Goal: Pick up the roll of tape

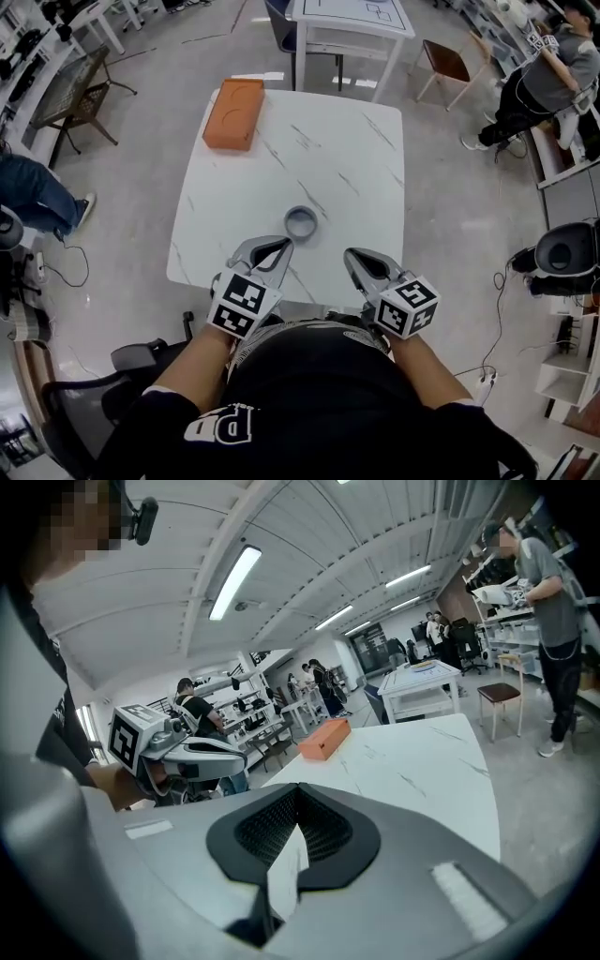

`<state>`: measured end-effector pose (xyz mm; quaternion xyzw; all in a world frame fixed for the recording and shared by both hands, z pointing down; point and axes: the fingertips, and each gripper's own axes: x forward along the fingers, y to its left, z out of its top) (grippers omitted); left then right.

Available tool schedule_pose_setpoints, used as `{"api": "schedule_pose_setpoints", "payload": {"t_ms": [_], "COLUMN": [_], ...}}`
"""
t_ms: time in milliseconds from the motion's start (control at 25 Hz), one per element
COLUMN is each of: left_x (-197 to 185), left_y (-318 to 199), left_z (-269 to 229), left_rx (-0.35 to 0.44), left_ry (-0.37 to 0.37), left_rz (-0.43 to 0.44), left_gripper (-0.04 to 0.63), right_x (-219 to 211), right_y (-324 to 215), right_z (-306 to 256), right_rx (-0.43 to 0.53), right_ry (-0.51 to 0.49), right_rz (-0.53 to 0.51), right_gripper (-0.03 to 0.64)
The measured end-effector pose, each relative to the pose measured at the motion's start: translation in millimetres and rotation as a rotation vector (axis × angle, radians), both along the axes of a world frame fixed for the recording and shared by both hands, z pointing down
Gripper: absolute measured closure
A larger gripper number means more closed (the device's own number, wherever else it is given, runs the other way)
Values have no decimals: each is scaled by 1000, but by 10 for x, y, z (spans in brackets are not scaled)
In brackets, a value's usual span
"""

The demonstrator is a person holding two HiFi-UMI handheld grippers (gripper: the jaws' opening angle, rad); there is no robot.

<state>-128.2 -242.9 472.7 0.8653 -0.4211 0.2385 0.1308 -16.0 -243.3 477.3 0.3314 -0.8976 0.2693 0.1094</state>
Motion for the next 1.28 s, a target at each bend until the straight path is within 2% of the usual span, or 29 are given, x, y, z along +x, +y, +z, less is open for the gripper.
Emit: {"api": "schedule_pose_setpoints", "payload": {"t_ms": [120,280,400,840,880,960,1280], "left_x": [-33,-58,-80,-122,-101,-59,-42], "left_y": [-11,-15,-11,32,43,70,91], "left_z": [24,27,24,-14,-14,-9,2], "left_rx": [0,-6,-11,11,16,28,32], "left_ry": [-13,13,29,17,15,-2,-36], "left_rz": [17,19,14,10,23,49,56], "left_gripper": [535,535,535,533,520,424,419], "right_x": [12,3,-19,-69,-71,-76,-92], "right_y": [27,70,78,102,100,101,119], "right_z": [29,63,64,73,77,90,103], "right_rx": [-7,-8,-6,-1,-1,-2,-4], "right_ry": [4,15,16,20,20,18,13], "right_rz": [26,38,39,15,14,10,1], "right_gripper": [618,618,618,618,618,618,618]}}
